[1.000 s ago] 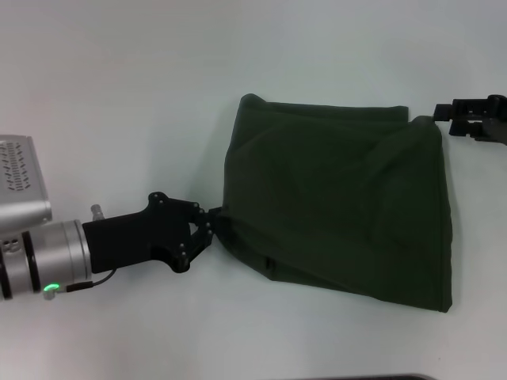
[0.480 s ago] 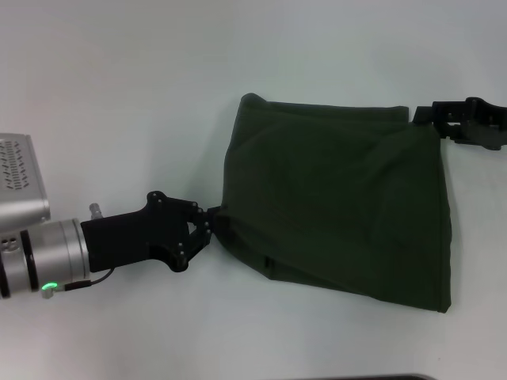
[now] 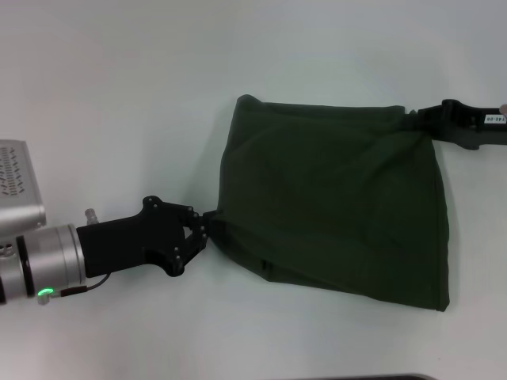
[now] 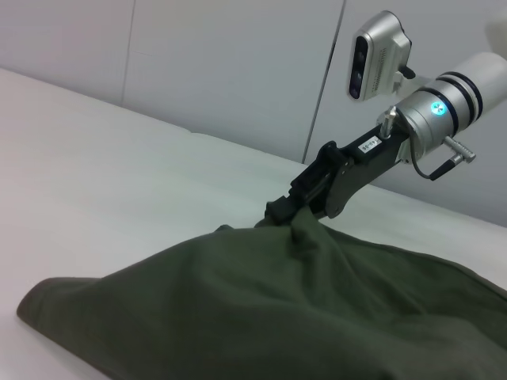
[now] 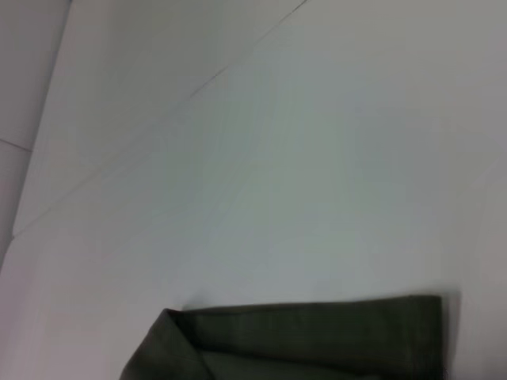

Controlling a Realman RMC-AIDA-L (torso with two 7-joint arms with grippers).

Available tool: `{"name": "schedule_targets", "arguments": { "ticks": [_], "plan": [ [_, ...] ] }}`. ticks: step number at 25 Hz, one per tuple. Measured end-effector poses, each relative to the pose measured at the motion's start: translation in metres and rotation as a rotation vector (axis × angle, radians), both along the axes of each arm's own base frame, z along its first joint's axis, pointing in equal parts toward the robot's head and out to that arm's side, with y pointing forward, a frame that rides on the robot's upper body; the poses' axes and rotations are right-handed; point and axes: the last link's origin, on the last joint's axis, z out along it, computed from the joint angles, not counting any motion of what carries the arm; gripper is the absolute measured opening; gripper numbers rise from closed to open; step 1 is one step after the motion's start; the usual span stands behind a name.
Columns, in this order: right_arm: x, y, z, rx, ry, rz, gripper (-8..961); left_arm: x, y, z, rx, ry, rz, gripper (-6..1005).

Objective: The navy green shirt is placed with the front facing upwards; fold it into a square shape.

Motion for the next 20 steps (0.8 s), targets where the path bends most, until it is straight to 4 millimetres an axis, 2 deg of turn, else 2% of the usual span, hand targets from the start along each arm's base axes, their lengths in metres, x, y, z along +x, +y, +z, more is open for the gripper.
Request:
{"name": "schedule_targets", "arguments": {
  "ticks": [2, 8, 20],
  "plan": [
    [-0.003, 0.002, 0.000, 0.005, 0.001, 0.010, 311, -0.001, -0.002, 0.000, -0.001, -0.001, 0.005, 39],
    [-0.012, 0.014, -0.003, 0.015, -0.017, 0.036, 117, -0.006, -0.009, 0.001, -0.008, -0.009, 0.019, 39],
    [-0.044, 0.038, -0.026, -0.015, -0.081, 0.122, 111, -0.015, -0.020, 0.013, -0.021, -0.027, 0.023, 38]
  ]
}}
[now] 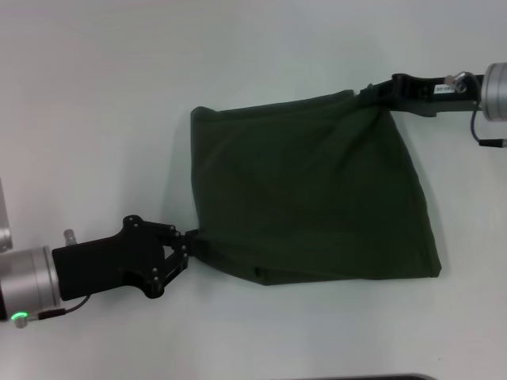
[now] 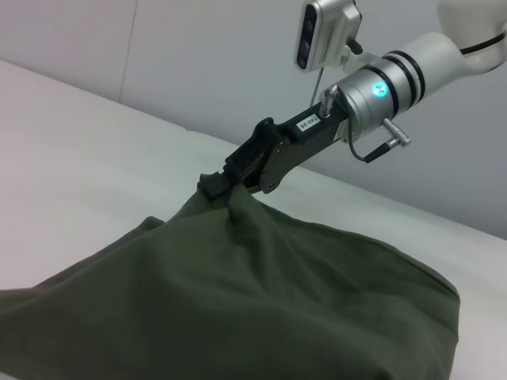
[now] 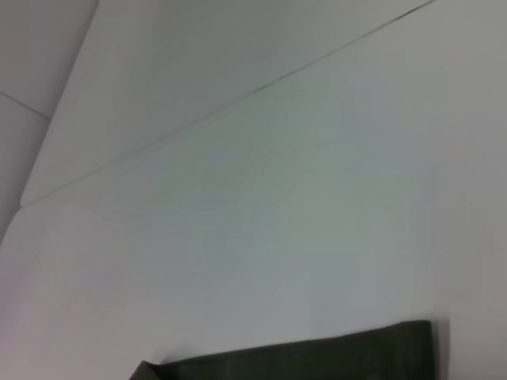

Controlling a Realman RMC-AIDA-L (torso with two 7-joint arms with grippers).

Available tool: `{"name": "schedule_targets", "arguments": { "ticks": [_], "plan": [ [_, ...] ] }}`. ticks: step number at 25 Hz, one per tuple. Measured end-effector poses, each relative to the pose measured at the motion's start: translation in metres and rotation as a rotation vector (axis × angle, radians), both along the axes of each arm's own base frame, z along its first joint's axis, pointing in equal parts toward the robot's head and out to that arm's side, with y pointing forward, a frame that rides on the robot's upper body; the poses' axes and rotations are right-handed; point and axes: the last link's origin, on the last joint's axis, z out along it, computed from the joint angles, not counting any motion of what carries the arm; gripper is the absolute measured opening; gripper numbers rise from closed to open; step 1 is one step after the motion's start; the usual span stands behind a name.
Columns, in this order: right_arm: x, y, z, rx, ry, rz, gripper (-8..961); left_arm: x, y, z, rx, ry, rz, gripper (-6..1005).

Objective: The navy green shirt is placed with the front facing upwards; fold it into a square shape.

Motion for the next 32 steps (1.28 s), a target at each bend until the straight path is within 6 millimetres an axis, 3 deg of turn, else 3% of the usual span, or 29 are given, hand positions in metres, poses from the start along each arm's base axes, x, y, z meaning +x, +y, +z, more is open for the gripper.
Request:
{"name": "schedule_targets", "arguments": {
  "ticks": [18, 32],
  "plan": [
    [-0.011, 0.003, -0.011, -0.015, -0.006, 0.032, 112, -0.012, -0.006, 0.008, 0.008, 0.018, 0.028, 38],
    [-0.004, 0.003, -0.011, 0.001, -0.028, 0.018, 111, -0.019, -0.014, 0.009, 0.008, 0.023, 0.051, 39]
  ]
}}
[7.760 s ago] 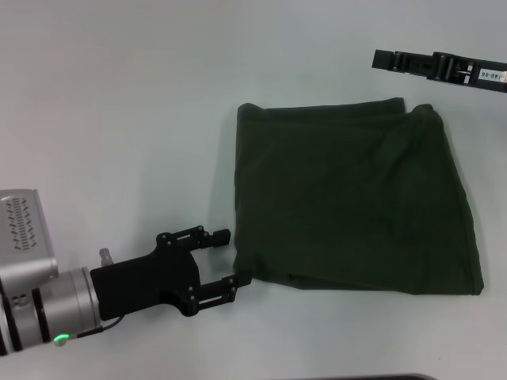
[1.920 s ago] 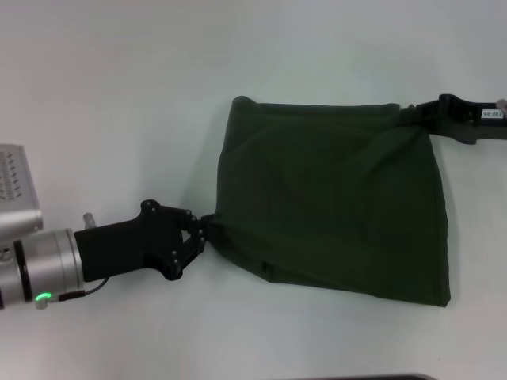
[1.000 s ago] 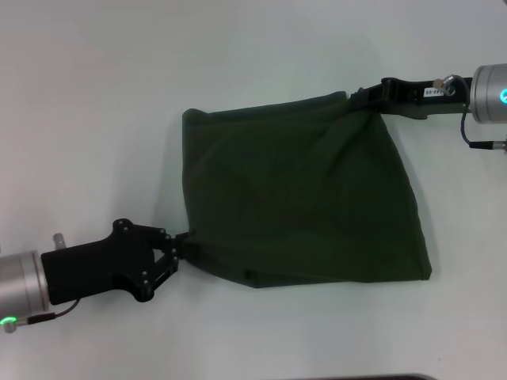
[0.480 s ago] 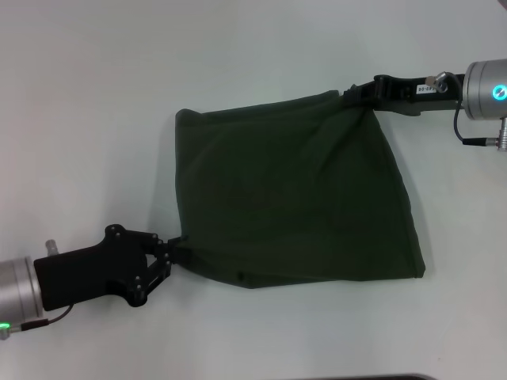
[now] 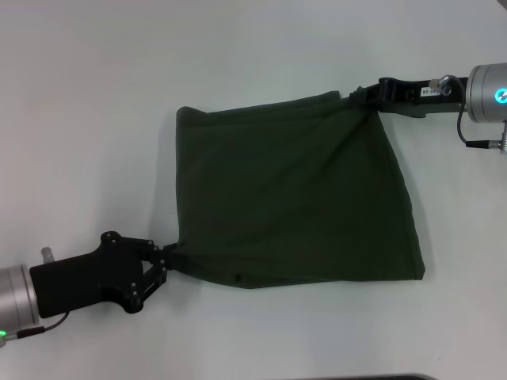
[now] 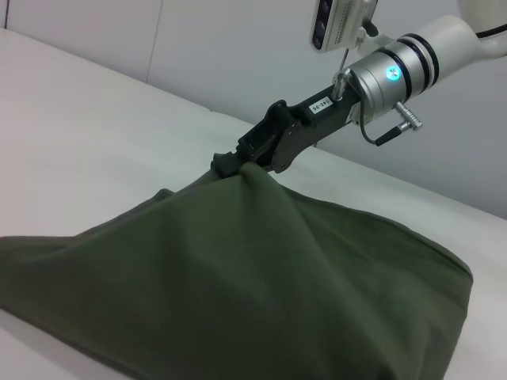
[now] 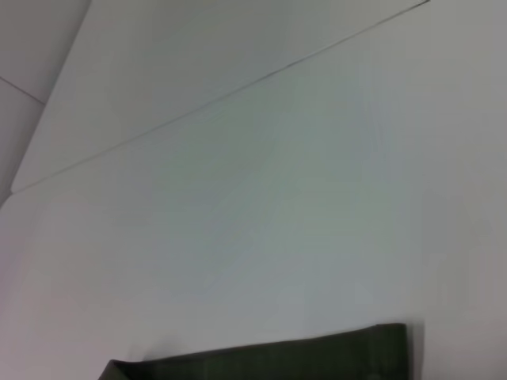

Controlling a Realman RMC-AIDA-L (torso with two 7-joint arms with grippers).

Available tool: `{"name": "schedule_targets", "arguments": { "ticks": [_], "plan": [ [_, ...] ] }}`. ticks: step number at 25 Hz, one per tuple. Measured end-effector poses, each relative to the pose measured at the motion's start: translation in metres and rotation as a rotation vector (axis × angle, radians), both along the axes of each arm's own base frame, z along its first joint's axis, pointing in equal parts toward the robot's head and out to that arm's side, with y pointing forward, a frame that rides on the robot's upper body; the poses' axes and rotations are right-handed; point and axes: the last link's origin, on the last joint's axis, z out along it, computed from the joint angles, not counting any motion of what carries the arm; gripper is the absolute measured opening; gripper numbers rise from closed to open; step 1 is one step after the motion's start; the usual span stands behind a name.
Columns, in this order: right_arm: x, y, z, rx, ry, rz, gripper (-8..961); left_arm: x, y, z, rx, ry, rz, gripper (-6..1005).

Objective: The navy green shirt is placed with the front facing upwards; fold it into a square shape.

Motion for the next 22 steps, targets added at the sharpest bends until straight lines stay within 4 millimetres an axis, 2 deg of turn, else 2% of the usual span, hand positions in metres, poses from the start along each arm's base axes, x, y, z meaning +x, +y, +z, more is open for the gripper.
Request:
{"name": "schedule_targets", "arguments": {
  "ticks": [15, 21, 22],
  "plan": [
    [0.007, -0.006, -0.004, 0.013, -0.008, -0.005, 112, 0.000, -0.001, -0.002, -0.006, 0.003, -0.001, 39],
    [0.015, -0.011, 0.003, 0.090, 0.023, 0.023, 136, 0.001, 0.000, -0.002, -0.006, 0.003, -0.004, 39],
    [0.018, -0.012, 0.005, 0.110, 0.032, 0.026, 182, 0.001, 0.001, -0.002, -0.006, 0.003, -0.004, 39]
  ]
}}
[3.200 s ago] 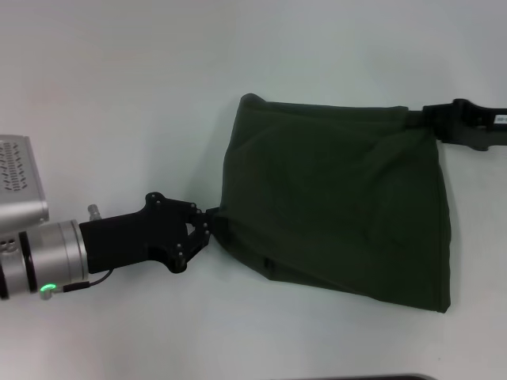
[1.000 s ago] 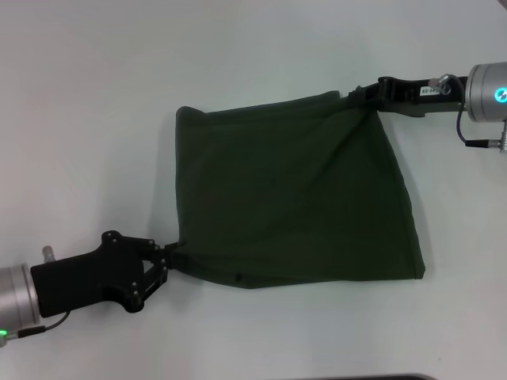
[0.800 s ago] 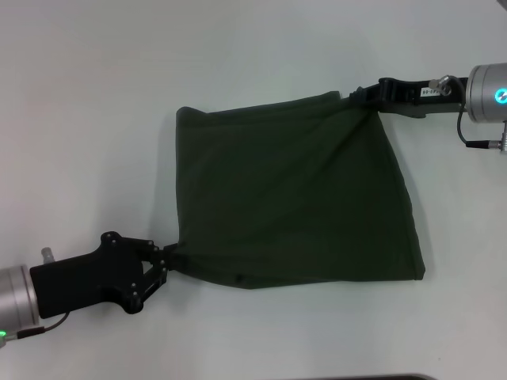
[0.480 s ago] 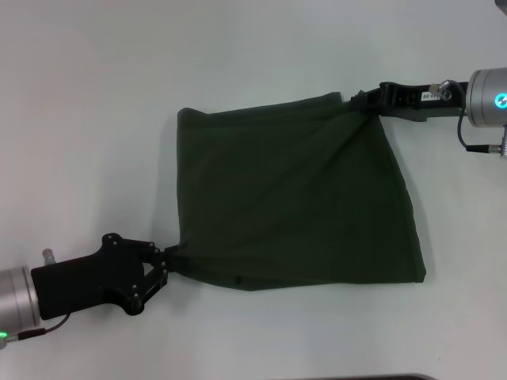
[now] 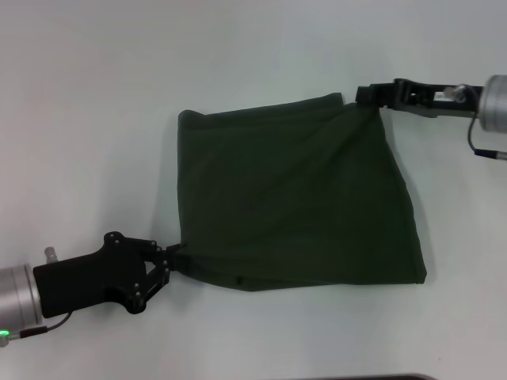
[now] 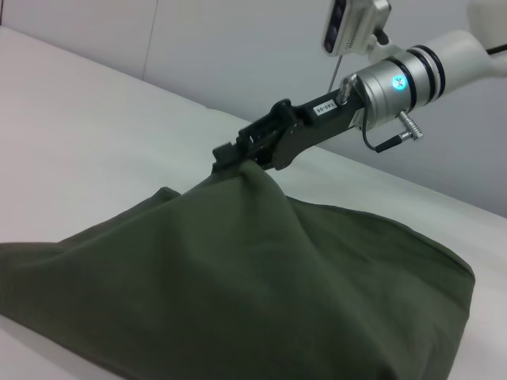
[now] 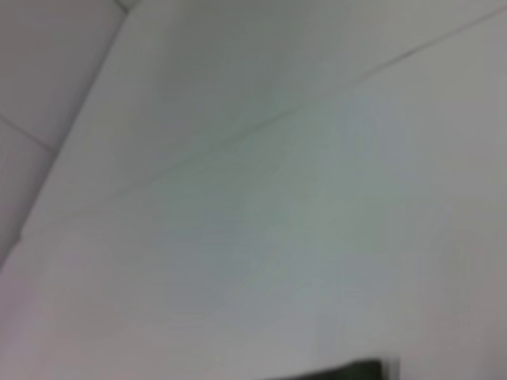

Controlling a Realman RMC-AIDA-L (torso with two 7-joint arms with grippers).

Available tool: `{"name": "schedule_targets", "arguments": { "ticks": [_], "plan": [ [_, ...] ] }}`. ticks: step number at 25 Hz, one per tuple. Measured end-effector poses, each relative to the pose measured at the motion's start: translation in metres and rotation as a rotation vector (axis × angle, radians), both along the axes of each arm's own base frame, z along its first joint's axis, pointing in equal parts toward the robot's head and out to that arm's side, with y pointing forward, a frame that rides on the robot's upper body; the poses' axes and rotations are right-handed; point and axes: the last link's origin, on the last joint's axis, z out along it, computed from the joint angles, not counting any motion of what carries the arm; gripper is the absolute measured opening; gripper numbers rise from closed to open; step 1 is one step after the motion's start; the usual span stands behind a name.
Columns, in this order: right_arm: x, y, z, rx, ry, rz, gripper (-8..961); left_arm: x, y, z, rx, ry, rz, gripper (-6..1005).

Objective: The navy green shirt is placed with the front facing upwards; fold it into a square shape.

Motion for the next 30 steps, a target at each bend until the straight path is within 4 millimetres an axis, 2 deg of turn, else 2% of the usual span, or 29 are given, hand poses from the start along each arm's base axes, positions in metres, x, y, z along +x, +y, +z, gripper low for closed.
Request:
{"name": "schedule_targets", "arguments": {
  "ticks": [4, 8, 13, 18, 26, 30],
  "plan": [
    [0.005, -0.004, 0.010, 0.069, 0.040, 0.028, 368, 0.000, 0.000, 0.000, 0.000, 0.000, -0.001, 38],
    [0.001, -0.004, 0.018, 0.086, 0.063, 0.066, 457, 0.000, 0.000, 0.000, 0.000, 0.000, -0.001, 38],
    [-0.020, 0.007, 0.021, 0.041, 0.025, 0.162, 568, 0.001, 0.001, -0.001, 0.000, -0.001, -0.004, 39],
    [-0.047, 0.021, 0.011, -0.081, -0.076, 0.275, 703, 0.003, 0.004, 0.000, -0.001, -0.002, -0.014, 39],
    [-0.087, 0.038, -0.006, -0.197, -0.184, 0.369, 704, 0.005, 0.005, -0.001, -0.002, -0.003, -0.017, 40],
    [-0.103, 0.041, -0.020, -0.235, -0.217, 0.400, 704, 0.005, 0.004, -0.002, -0.003, -0.005, -0.015, 40]
  ]
}}
